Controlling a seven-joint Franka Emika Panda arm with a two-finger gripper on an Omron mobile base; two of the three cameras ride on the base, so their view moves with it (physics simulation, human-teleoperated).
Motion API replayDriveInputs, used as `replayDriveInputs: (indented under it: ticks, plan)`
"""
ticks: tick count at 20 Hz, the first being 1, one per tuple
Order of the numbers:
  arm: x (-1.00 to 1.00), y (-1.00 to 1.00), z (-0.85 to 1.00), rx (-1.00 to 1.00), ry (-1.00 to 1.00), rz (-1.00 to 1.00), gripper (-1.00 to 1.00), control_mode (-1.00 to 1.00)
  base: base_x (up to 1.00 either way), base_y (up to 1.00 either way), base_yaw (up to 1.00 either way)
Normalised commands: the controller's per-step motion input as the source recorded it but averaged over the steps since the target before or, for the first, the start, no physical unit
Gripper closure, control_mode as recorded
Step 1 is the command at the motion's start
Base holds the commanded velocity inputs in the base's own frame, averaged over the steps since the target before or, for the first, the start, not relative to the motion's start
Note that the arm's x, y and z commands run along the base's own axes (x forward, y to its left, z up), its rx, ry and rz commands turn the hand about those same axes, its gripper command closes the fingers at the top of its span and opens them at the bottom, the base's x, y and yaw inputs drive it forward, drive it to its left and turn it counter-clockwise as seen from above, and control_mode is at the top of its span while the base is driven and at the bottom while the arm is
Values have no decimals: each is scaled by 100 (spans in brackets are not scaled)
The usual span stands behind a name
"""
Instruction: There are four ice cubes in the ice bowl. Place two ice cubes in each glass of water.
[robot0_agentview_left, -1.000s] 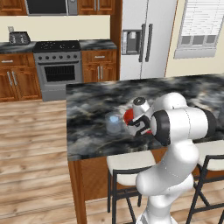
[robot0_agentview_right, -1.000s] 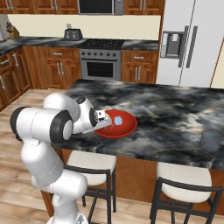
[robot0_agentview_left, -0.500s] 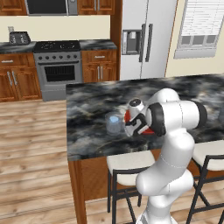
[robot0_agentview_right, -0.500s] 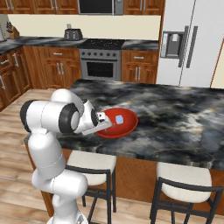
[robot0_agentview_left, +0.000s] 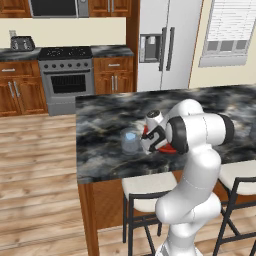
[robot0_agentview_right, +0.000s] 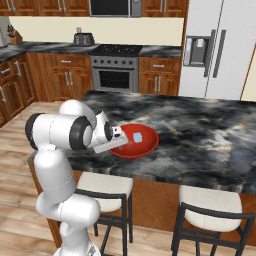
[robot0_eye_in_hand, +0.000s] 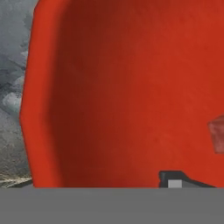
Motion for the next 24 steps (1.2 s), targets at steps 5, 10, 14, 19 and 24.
replayDriveInputs:
  ticks: [5,10,14,19,24]
  plan:
    - [-17,-33,0,0,2,0,100,-100,0,0,0]
    - [-18,-26,26,0,0,0,100,-100,0,0,0]
    - [-15,-1,17,-2,0,0,100,-100,0,0,0]
    - [-1,0,6,-7,0,0,100,-100,0,0,0]
    - [-2,-2,6,-12,0,0,100,-100,0,0,0]
